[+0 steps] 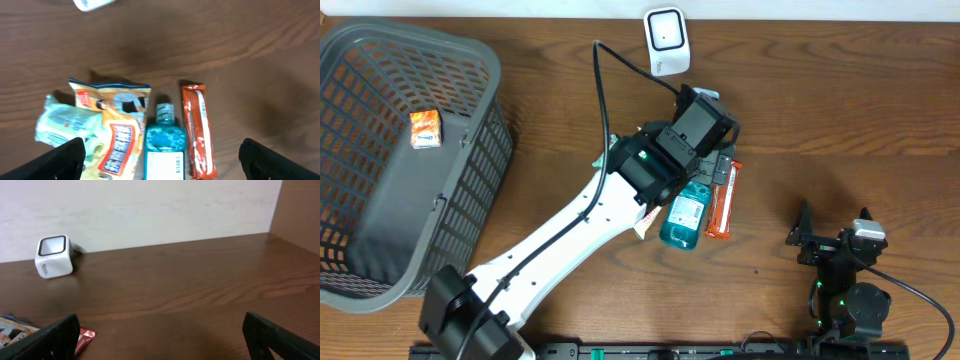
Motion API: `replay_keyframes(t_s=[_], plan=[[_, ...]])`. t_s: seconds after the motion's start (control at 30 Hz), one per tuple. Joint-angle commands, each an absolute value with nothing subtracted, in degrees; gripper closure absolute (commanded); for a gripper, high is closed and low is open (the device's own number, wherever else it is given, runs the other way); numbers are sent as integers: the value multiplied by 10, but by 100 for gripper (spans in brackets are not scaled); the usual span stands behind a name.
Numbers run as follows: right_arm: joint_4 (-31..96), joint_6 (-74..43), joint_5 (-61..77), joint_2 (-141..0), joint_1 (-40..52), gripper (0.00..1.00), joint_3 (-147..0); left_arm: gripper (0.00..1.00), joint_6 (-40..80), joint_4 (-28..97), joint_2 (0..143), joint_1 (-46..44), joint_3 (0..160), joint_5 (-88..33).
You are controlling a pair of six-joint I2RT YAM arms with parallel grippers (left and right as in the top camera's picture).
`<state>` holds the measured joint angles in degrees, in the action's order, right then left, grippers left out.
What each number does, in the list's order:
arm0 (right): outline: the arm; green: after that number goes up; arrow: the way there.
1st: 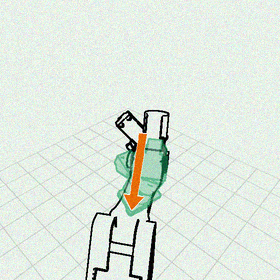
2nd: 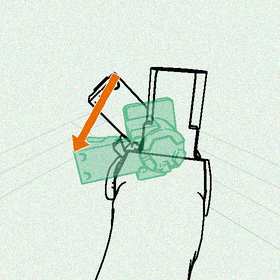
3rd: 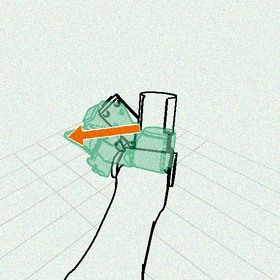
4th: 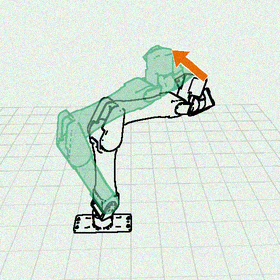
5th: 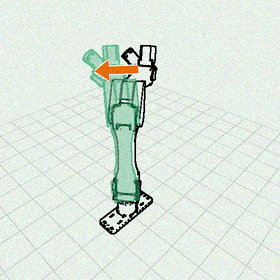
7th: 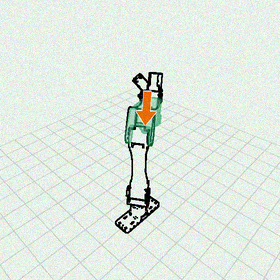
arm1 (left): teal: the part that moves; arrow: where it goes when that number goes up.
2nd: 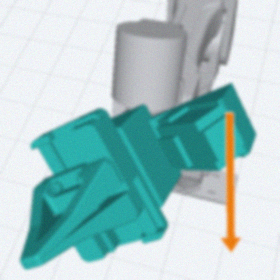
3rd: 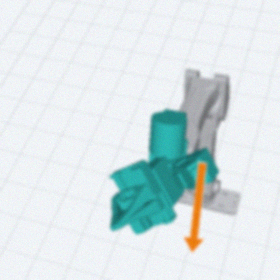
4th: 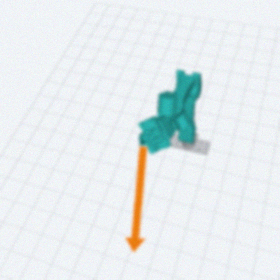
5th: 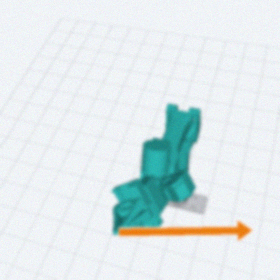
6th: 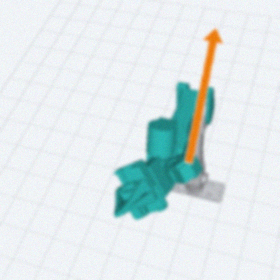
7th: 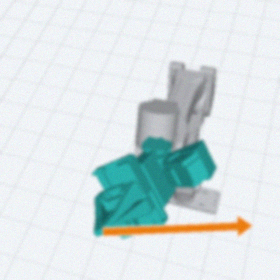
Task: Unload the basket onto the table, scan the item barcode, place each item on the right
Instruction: 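Carry the mouthwash bottle out and set it beside the candy bar, then release the bottle and return the left gripper into the basket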
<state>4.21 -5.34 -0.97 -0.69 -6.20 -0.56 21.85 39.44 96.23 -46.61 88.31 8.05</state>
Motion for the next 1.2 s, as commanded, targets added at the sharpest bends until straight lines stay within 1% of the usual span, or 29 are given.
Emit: replay_keyframes(t_s=[0.0, 0.2, 0.53, 0.67, 0.83, 1.17], plan=[[42, -44, -7, -5, -67, 1, -3, 2, 201, 399, 940, -463, 892, 109], [42, -44, -7, -5, -67, 1, -3, 2, 171, 401, 905, -463, 892, 119], [42, -44, -7, -5, -67, 1, -3, 2, 171, 402, 839, -461, 892, 244], [42, -44, -7, -5, -67, 1, -3, 2, 171, 402, 814, -448, 892, 254], [42, -44, -7, -5, -67, 1, -3, 2, 169, 402, 781, -413, 892, 254], [42, -44, -7, -5, -67, 1, -3, 2, 170, 381, 690, -304, 892, 253]])
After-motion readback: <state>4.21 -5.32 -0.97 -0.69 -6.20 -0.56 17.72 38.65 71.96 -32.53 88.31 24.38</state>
